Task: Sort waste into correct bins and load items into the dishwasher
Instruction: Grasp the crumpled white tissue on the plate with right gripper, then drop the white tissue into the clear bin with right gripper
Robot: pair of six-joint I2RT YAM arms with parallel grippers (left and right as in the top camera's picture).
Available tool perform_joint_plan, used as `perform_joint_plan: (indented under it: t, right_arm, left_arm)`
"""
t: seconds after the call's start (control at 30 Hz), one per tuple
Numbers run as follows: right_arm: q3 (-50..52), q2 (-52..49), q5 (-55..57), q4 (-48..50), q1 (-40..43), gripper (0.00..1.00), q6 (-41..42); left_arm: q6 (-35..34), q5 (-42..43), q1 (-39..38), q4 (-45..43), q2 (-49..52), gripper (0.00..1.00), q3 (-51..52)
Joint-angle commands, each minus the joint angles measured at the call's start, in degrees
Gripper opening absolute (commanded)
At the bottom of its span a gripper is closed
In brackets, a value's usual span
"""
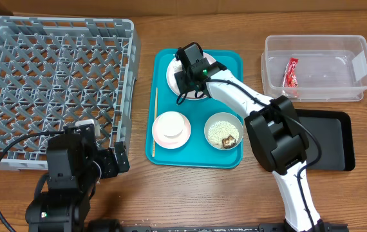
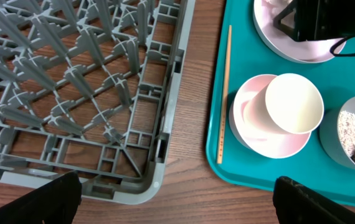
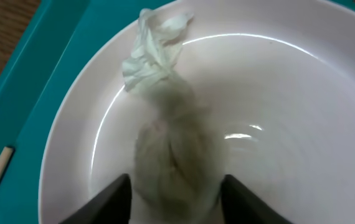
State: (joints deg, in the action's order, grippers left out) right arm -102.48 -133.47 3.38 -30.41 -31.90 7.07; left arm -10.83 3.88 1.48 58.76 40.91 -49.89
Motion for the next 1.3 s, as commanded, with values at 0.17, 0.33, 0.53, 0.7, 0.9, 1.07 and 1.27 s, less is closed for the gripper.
perform_joint_plan:
  t: [0.17, 0.33, 0.53, 0.7, 0.9, 1.07, 1.27]
  right_arm:
    - [-0.79, -0.02, 2.14, -1.64, 0.13, 0.16, 0.39]
    - [-1.22, 4.13, 2.16, -7.54, 0.26, 0.06, 0.50]
    - [-1.22, 15.98, 2.16, -13.62, 1.62, 0.04, 3.48]
    - [-1.22, 26.51, 3.89, -19.41, 5.81, 0.04, 8.63]
    - [-1.20, 30.82, 5.57, -25.51, 16.98, 0.04, 20.74]
    - [0.83, 30.71, -0.48, -28.96, 27.41, 0.04, 24.63]
    - [3.98, 30.71, -8.24, -28.65, 35.21, 0.09, 20.85]
  left_arm:
    - [-1.01, 0.63, -0.04, -0.04, -0.13, 1.00, -1.38]
    - [-1.01, 0.61, -0.04, -0.07, -0.13, 1.00, -1.38]
    - [-1.01, 0.61, -0.04, 0.00, -0.13, 1.00, -1.38]
    - [-0.98, 0.61, -0.04, -0.02, -0.13, 1.00, -1.38]
    - [-1.01, 0.61, -0.04, -0.02, -0.13, 1.00, -1.38]
    - [-1.01, 0.61, -0.04, -0.07, -0.13, 1.00, -1.38]
    - [-1.01, 0.61, -0.04, -0.09, -0.13, 1.00, -1.38]
